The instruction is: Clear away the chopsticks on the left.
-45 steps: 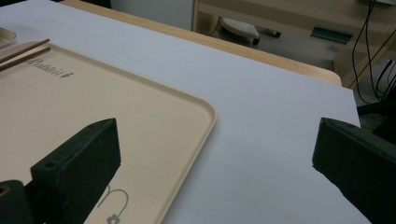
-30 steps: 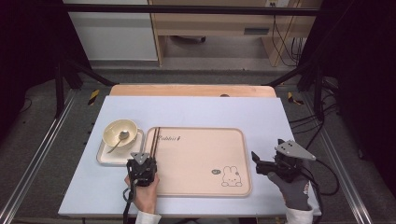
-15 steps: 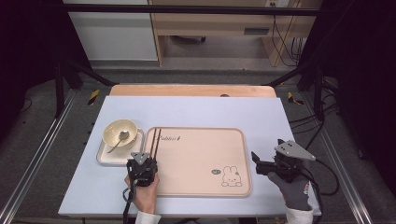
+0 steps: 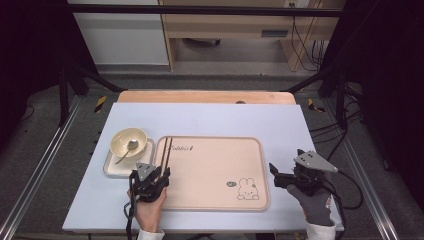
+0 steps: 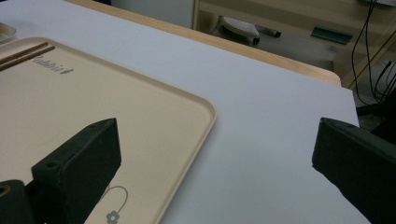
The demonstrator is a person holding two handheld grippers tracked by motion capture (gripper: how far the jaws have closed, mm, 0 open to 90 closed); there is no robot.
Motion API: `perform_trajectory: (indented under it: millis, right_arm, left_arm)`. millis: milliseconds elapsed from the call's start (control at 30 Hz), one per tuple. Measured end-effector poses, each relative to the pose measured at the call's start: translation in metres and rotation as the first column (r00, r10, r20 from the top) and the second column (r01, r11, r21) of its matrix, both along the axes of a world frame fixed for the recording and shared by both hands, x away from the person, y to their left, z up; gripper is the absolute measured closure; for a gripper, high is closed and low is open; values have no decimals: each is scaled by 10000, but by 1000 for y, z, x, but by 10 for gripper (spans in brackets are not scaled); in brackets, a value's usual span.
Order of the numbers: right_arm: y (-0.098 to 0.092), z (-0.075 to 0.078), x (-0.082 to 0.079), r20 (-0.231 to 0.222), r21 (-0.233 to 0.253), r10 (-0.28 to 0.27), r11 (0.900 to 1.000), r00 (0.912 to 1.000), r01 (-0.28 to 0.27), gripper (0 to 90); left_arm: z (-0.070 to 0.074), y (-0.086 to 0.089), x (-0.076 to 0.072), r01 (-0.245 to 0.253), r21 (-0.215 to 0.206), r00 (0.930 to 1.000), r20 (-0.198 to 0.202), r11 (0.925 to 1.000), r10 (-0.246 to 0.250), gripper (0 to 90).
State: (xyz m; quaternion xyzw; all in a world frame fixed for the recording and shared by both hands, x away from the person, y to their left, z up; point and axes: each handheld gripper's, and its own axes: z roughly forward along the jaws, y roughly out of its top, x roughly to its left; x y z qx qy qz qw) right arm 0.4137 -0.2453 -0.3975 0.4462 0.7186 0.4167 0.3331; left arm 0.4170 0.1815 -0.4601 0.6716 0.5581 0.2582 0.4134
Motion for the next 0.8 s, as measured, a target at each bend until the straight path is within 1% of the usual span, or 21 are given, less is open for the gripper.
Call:
perform_trajectory:
  millis: [33, 67, 100, 133, 167, 200, 233, 267, 300, 333, 367, 433, 467, 500, 567, 600, 667, 700, 733, 767, 800]
  right_arm:
    - [0, 0, 0, 2, -12, 6, 10000, 10000, -6, 16]
    - [-1, 0, 0, 29, -16, 8, 10000, 10000, -8, 16]
    - [-1, 0, 0, 41, -47, 6, 10000, 10000, -6, 16]
    - [-1, 1, 0, 41, -64, -9, 10000, 10000, 10, 17]
    - [-1, 0, 0, 32, -68, -19, 10000, 10000, 19, 17]
    - [-1, 0, 0, 32, -68, -19, 10000, 10000, 19, 17]
    - [-1, 0, 0, 20, -47, -16, 10000, 10000, 16, 17]
    - [0, 0, 0, 22, -69, -19, 10000, 10000, 19, 17]
    - [-1, 1, -1, 16, -44, -19, 10000, 10000, 19, 18]
    - [-1, 1, -1, 16, -44, -19, 10000, 10000, 19, 18]
    - [-1, 1, -1, 48, -86, -26, 10000, 10000, 27, 18]
    - [-2, 1, -1, 55, -58, -70, 10000, 10000, 70, 17]
    - [-2, 2, -1, 46, -22, -76, 10000, 10000, 76, 17]
    - [-2, 2, -2, 77, -21, -70, 10000, 9999, 70, 17]
    - [-3, 2, -1, 100, -66, -73, 10000, 9999, 73, 17]
    - [-3, 2, -2, 97, -67, -91, 9999, 9999, 92, 17]
    - [-3, 2, -2, 106, -67, -98, 9999, 9999, 99, 17]
    - [-3, 2, -2, 100, -75, -111, 9999, 9999, 112, 17]
    - [-3, 2, -2, 100, -75, -111, 9999, 9999, 112, 17]
    - [-3, 2, -2, 100, -90, -107, 9999, 9999, 108, 16]
    - [-3, 2, -2, 87, -98, -114, 9999, 9999, 115, 16]
  left_arm:
    - [3, 2, -2, 136, 48, 9998, 129, 9999, -137, 608]
    - [5, 4, -3, 247, 63, 9995, 176, 9997, -249, 589]
    - [7, 6, -3, 449, 131, 9988, 184, 9989, -451, 572]
    - [9, 8, -4, 661, 179, 9974, 266, 9977, -666, 532]
    - [12, 12, -4, 973, 362, 9948, 280, 9946, -984, 511]
    - [12, 12, -4, 973, 362, 9948, 280, 9946, -984, 494]
    - [13, 15, -4, 1193, 521, 9923, 272, 9915, -1209, 494]
    - [13, 17, -5, 1253, 656, 9915, 277, 9899, -1274, 480]
    - [15, 22, -5, 1538, 952, 9874, 236, 9835, -1566, 456]
    - [15, 22, -5, 1538, 952, 9874, 236, 9835, -1566, 444]
    - [16, 24, -5, 1679, 849, 9850, 250, 9821, -1706, 444]
    - [18, 30, -6, 1934, 774, 9802, 276, 9781, -1960, 412]
    - [19, 34, -6, 2204, 930, 9740, 320, 9710, -2241, 402]
    - [19, 34, -6, 2204, 930, 9740, 320, 9710, -2241, 388]
    - [19, 40, -5, 2450, 854, 9682, 297, 9658, -2482, 375]
    - [19, 45, -5, 2671, 928, 9623, 276, 9592, -2706, 362]
    - [19, 48, -5, 2722, 912, 9609, 268, 9579, -2756, 356]
    - [19, 52, -6, 2853, 1052, 9566, 295, 9526, -2898, 346]
    - [19, 52, -6, 2853, 1052, 9566, 295, 9526, -2898, 340]
    - [18, 54, -6, 2921, 1201, 9545, 262, 9488, -2972, 340]
    - [18, 56, -7, 2935, 1308, 9540, 241, 9470, -2990, 329]
